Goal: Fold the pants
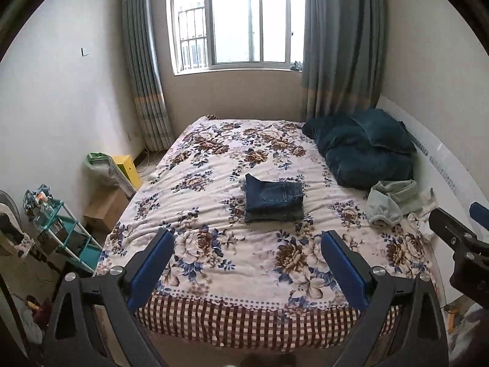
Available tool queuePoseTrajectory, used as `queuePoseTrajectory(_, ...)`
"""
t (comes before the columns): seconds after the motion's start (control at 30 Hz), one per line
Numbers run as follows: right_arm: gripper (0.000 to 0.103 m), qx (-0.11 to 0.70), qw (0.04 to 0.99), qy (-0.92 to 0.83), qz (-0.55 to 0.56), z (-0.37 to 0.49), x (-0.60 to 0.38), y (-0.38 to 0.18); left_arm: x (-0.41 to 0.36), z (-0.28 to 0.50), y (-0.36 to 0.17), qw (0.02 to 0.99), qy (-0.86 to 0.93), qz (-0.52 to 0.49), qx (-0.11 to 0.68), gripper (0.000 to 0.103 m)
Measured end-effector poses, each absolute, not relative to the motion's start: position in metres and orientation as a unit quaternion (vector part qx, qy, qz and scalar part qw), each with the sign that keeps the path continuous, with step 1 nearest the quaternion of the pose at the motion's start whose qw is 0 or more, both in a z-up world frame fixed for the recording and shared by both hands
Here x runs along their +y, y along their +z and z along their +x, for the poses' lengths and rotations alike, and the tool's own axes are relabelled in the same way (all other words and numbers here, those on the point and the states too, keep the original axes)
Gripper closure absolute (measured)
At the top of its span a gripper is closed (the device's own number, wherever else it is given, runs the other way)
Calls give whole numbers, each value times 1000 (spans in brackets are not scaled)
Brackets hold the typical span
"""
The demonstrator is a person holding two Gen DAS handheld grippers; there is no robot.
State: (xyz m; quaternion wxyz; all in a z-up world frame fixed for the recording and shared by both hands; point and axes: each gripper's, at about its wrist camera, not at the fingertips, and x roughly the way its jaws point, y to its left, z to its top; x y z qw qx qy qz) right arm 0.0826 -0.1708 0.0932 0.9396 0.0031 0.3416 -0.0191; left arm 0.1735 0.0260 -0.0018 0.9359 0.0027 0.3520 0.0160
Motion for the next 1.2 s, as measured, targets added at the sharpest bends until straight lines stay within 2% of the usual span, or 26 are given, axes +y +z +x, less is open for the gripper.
queuePoseTrajectory(0.23, 3, 345, 938, -11, 0, 94, -175, 86, 21, 184, -7, 939, 24, -1, 344, 3)
queuePoseTrajectory(0.27, 3, 346, 938, -11, 2, 101, -177, 83, 20, 187, -8, 940, 24, -1, 340, 0)
queuePoseTrajectory(0.5, 3, 342, 939, -34, -7, 150, -184, 60, 14, 226, -24, 943, 44, 6, 331, 0)
queuePoseTrajectory(0.9, 3, 374, 926, -55, -5, 255, -193, 4, 13, 302, -78, 921, 54, 4, 386, 0)
queuePoseTrajectory(1.2, 3, 387, 920, -61, -9, 291, -195, -24, 13, 330, -81, 923, 63, 16, 380, 0)
